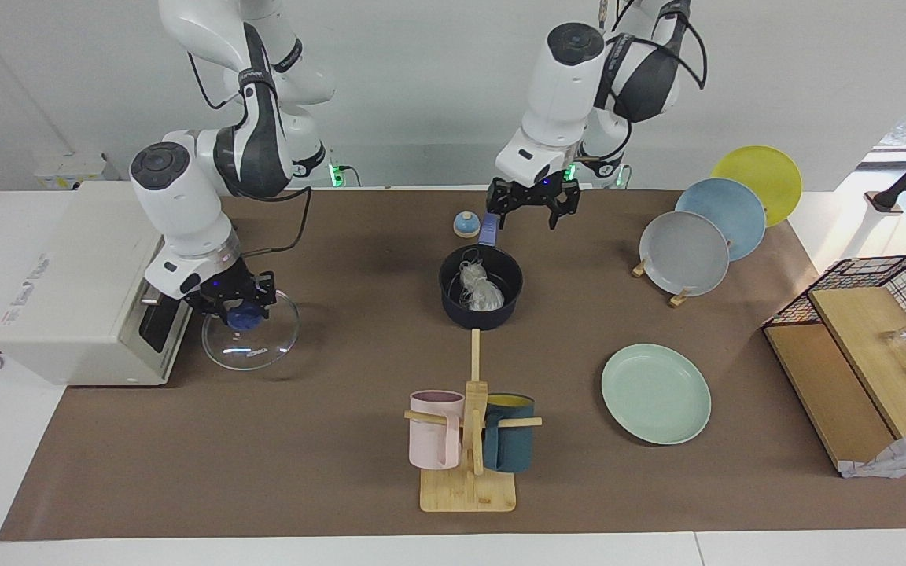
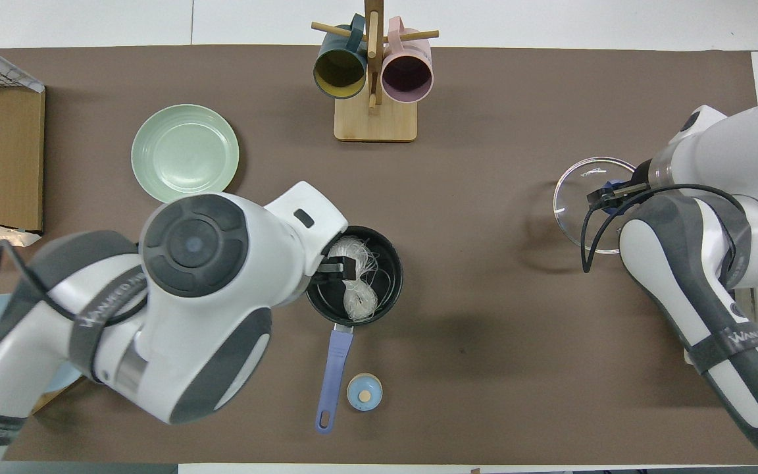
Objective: Transfer vermicelli from pot to plate
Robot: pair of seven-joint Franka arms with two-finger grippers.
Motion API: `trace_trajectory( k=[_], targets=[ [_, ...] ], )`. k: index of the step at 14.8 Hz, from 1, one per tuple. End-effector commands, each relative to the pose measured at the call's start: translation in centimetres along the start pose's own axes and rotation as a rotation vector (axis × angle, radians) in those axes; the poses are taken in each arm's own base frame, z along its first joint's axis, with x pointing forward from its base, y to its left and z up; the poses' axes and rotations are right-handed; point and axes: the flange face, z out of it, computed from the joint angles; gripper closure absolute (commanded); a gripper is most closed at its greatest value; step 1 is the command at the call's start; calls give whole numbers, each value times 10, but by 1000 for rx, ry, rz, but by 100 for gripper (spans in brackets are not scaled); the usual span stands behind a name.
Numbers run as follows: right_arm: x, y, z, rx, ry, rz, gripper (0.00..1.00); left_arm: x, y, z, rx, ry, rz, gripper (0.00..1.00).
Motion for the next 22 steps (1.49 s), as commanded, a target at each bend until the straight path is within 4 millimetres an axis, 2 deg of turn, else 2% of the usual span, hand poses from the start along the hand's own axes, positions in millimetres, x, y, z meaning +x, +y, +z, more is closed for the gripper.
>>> trace_trajectory(
  k=[1, 7, 8, 10, 12, 14, 16, 18, 19, 20, 22],
  targets=[
    [-22, 0, 19, 30, 39, 13, 41, -8, 23, 57, -28, 13, -8, 0],
    [-34, -2, 49, 33, 12, 12, 41, 7, 36, 118, -50, 25, 15, 0],
    [-35, -2, 58, 35, -5, 9, 41, 9, 36, 121, -50, 26, 34, 0],
    [-34, -1, 61, 34, 1, 14, 40, 9, 35, 128, -45, 18, 46, 0],
    [-36, -2, 64, 33, 1, 19, 39, 10, 36, 153, -31, -9, 53, 0],
    [-42, -3, 70, 31, 8, 17, 37, 7, 41, 158, -33, -7, 61, 0],
    [-43, -3, 72, 31, 8, 17, 24, 7, 41, 164, -28, -11, 67, 0],
    [-43, -3, 72, 31, 7, 19, 7, 8, 41, 170, -21, -16, 69, 0],
    [-43, -3, 71, 31, 7, 17, 0, 9, 41, 169, -20, -15, 70, 3],
    [-40, -4, 69, 32, 4, 15, 0, 11, 41, 168, -22, -13, 70, 26],
    [-32, -2, 54, 36, -5, 12, 0, 13, 38, 168, -21, -13, 64, 82]
  ],
)
